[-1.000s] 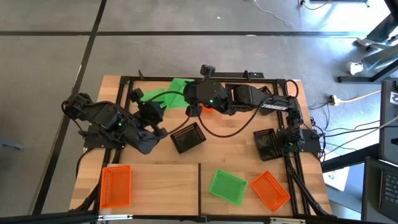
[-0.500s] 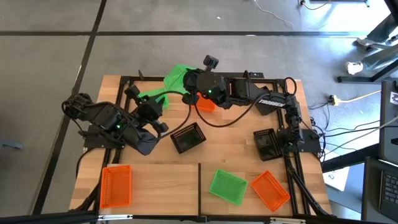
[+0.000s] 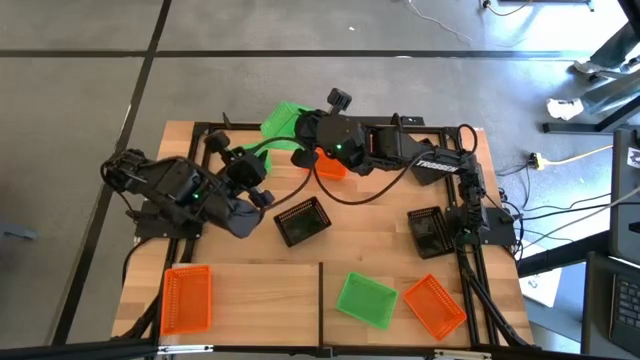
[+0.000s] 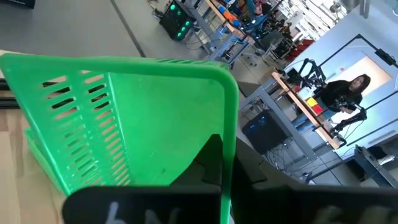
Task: Stack baskets on shelf by color
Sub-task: Put the middle green basket on the shelf
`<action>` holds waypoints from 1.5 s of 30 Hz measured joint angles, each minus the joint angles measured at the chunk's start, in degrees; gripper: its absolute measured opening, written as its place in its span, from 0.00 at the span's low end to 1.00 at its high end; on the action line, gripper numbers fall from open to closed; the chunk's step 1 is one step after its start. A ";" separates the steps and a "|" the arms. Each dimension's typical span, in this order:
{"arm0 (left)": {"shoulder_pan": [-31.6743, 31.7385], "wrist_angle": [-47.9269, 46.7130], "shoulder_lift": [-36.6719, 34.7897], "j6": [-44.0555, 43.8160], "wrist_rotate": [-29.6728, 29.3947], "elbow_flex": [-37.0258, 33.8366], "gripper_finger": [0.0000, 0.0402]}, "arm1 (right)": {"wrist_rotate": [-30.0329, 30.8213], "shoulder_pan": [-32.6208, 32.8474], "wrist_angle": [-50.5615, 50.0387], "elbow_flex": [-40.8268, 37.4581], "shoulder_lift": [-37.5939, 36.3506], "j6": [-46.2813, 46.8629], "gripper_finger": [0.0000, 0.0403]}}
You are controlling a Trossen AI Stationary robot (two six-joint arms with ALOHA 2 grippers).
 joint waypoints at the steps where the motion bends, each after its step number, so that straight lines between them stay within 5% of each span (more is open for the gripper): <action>1: 0.26 0.30 0.00 0.15 0.71 0.00 0.17 | 0.00 0.00 0.05 0.00 0.00 0.00 0.00; 18: 4.69 5.88 0.96 9.46 2.29 -0.04 0.17 | 0.00 0.00 0.43 0.00 0.00 0.39 0.00; 45: 11.82 6.18 0.98 9.61 1.97 -0.04 0.17 | 0.13 -0.02 1.02 0.00 0.00 2.11 0.00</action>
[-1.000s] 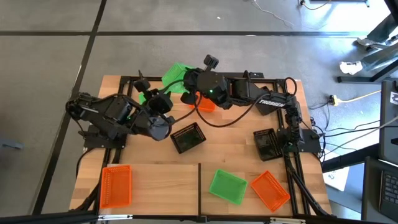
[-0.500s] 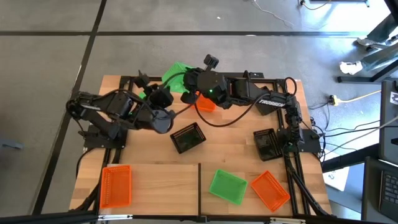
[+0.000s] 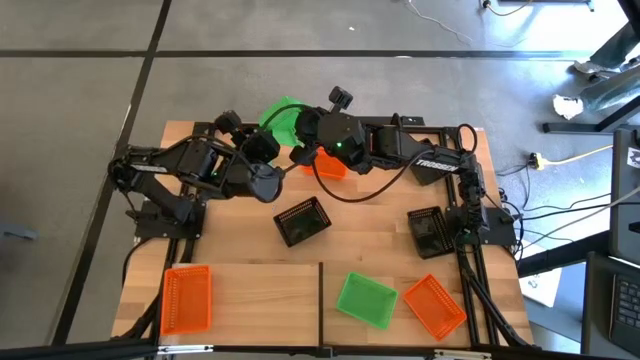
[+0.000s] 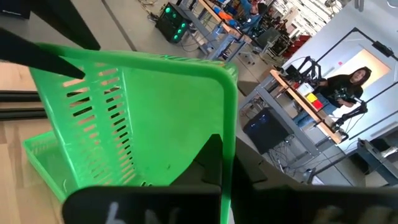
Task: Stack baskets on shelf by color
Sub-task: Put the middle green basket on the shelf
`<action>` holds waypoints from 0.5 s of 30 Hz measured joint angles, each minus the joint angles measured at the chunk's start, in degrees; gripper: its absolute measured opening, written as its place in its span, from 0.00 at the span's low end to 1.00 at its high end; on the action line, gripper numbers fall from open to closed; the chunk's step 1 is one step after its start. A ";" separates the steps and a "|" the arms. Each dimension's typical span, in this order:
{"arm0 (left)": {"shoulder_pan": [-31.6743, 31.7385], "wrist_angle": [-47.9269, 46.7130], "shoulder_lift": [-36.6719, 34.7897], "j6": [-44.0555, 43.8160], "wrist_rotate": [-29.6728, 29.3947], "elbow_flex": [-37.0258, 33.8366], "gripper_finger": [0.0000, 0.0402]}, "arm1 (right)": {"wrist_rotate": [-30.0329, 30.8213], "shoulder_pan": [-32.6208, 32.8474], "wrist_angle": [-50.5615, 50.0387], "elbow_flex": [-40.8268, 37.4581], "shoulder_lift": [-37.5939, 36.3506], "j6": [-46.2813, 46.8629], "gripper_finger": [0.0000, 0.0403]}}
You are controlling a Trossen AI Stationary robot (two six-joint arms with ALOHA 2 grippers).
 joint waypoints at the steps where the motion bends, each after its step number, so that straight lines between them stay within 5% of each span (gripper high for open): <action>1: 0.09 0.02 0.00 0.14 -0.01 0.00 0.17 | 0.02 0.00 0.00 0.00 0.00 0.01 0.00; 15: 0.26 0.01 0.00 14.63 -0.19 0.00 0.17 | -1.33 0.00 -0.61 0.00 0.00 -0.03 0.00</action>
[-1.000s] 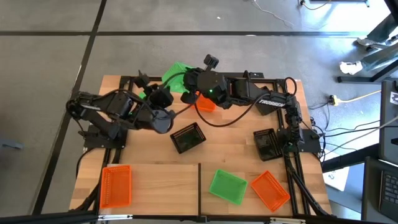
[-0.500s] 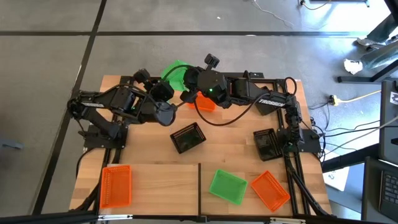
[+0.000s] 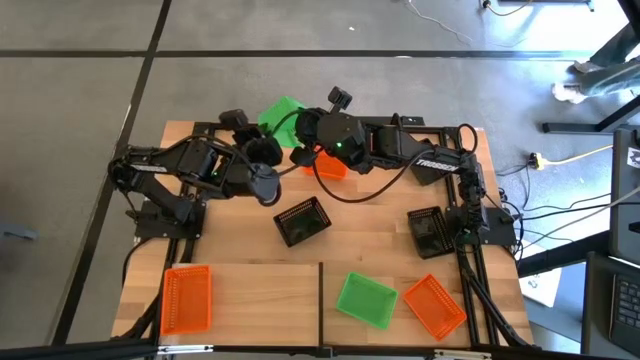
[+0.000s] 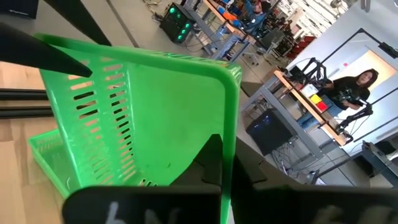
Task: Stack baskets on shelf by color
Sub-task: Put the middle green basket on the shelf
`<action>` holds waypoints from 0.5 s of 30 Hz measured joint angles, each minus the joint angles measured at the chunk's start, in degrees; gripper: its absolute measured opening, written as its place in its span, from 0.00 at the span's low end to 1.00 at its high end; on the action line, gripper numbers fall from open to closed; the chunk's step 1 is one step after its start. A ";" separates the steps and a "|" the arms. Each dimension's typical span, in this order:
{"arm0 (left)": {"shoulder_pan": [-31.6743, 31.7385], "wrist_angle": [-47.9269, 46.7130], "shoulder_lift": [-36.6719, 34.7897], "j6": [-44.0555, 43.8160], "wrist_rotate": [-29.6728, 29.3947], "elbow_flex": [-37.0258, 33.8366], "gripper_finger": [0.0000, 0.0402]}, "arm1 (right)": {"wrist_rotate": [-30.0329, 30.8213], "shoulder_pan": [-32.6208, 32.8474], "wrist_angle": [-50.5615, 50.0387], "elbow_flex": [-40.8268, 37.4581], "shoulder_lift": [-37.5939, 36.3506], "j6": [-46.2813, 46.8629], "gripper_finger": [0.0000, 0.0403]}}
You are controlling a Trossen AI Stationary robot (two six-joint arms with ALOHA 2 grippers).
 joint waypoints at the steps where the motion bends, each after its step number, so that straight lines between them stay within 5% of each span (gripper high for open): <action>1: 0.00 0.01 0.00 0.77 0.17 0.00 0.17 | -0.11 0.00 -0.01 0.00 0.00 -0.02 0.00; 7: 1.54 0.06 0.00 1.79 1.71 0.02 0.15 | -0.13 -0.07 -0.31 -0.01 0.00 -0.13 0.00; 15: 3.59 0.20 -0.02 1.63 1.22 0.11 0.02 | -0.11 -0.09 -0.71 -0.04 0.00 1.27 0.00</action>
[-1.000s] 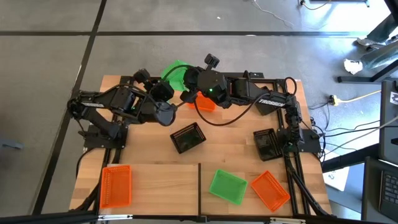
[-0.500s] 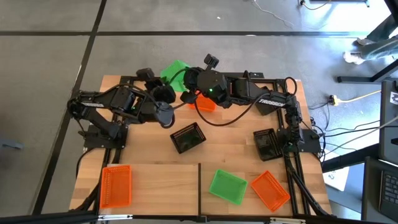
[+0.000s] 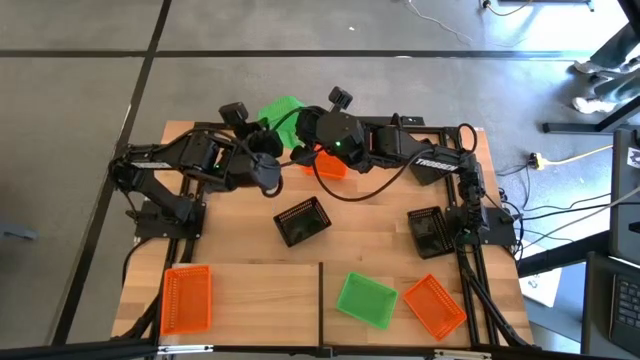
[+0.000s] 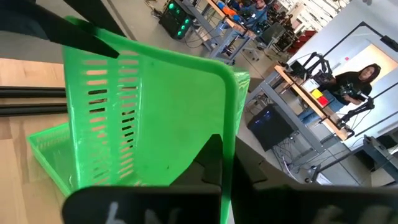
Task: Stack baskets on shelf by color
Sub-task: Put the middle green basket on the shelf
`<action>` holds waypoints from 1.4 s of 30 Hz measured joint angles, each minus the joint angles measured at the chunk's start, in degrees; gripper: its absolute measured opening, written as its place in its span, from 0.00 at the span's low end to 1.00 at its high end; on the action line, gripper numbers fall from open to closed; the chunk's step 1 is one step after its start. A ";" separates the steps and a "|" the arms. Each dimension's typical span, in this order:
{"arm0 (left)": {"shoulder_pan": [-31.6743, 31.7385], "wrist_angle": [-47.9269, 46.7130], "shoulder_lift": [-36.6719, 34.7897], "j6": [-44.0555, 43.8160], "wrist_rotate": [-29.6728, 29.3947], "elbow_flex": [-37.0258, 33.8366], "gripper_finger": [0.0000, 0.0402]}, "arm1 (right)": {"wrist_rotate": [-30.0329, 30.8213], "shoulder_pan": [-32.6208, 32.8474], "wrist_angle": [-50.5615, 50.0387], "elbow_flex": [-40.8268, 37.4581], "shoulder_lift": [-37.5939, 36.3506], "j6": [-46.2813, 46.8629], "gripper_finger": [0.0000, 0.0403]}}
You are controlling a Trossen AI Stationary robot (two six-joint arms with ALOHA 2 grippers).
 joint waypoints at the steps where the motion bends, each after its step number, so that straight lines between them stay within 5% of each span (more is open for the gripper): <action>1: 0.13 0.00 0.00 -0.01 0.08 0.00 0.01 | 0.00 0.02 0.00 0.00 0.00 0.00 0.00; 9: 0.18 0.28 0.00 0.01 0.67 0.00 0.00 | -0.18 0.04 -0.03 0.00 0.00 2.87 0.01; 21: 0.25 0.14 0.06 -0.08 3.11 -0.04 0.00 | -1.05 0.64 0.54 0.00 0.00 5.07 0.21; 31: 0.15 0.03 0.07 -0.10 3.17 -0.07 0.00 | 0.49 3.80 -0.21 0.04 -0.28 5.44 0.22; 37: 0.19 -0.59 0.06 -0.28 2.59 -0.07 0.00 | 9.24 6.31 -0.80 0.04 -0.55 3.91 0.22; 42: 0.17 -0.81 -0.79 -0.28 2.55 -0.14 0.00 | 10.08 8.31 -3.04 0.04 -2.13 2.81 0.22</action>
